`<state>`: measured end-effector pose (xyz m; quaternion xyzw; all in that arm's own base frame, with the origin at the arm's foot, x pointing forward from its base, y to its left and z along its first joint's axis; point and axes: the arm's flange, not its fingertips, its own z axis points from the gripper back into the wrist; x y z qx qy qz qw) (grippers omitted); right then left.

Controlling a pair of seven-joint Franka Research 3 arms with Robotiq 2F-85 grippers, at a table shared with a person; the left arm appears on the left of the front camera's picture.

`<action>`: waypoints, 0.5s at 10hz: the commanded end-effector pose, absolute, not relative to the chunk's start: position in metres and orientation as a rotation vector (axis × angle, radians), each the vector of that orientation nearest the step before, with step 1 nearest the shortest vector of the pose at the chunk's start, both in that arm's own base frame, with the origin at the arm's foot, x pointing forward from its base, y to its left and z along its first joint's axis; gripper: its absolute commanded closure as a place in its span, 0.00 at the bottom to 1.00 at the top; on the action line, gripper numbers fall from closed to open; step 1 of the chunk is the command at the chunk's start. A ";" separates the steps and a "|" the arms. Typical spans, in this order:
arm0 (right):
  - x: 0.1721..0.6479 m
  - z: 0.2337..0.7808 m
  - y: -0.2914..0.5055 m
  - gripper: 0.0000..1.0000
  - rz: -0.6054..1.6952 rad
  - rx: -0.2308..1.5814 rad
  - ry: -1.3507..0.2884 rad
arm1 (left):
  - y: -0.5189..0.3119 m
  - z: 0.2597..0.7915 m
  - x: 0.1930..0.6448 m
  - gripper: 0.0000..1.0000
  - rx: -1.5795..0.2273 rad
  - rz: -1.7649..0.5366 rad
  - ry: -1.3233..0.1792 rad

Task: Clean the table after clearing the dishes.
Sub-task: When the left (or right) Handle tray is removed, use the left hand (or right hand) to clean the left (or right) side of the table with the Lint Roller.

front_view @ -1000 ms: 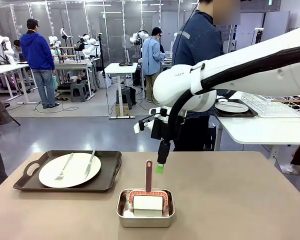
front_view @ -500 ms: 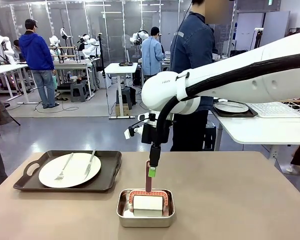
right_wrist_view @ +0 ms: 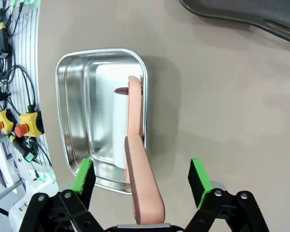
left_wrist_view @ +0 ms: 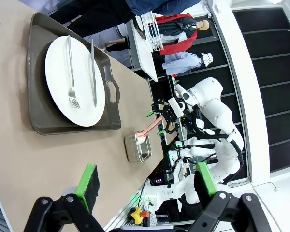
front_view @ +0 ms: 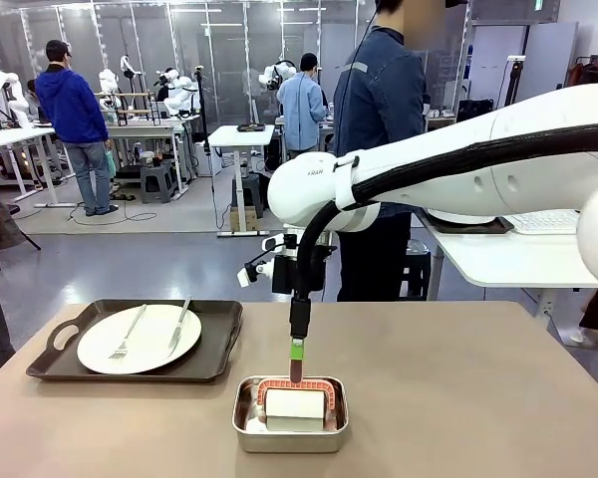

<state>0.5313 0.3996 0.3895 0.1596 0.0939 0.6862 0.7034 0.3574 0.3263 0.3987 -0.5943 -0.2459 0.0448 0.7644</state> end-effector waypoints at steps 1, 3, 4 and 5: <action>0.535 0.394 0.407 0.54 1.521 0.324 0.243 | 0.327 0.400 0.354 0.00 -1.298 0.097 -0.536; 0.535 0.393 0.408 1.00 1.509 0.331 0.250 | 0.327 0.400 0.354 0.00 -1.298 0.097 -0.536; 0.535 0.393 0.409 1.00 1.507 0.331 0.260 | 0.327 0.400 0.354 0.00 -1.298 0.097 -0.536; 0.535 0.393 0.409 1.00 1.507 0.331 0.267 | 0.327 0.400 0.354 0.00 -1.298 0.097 -0.536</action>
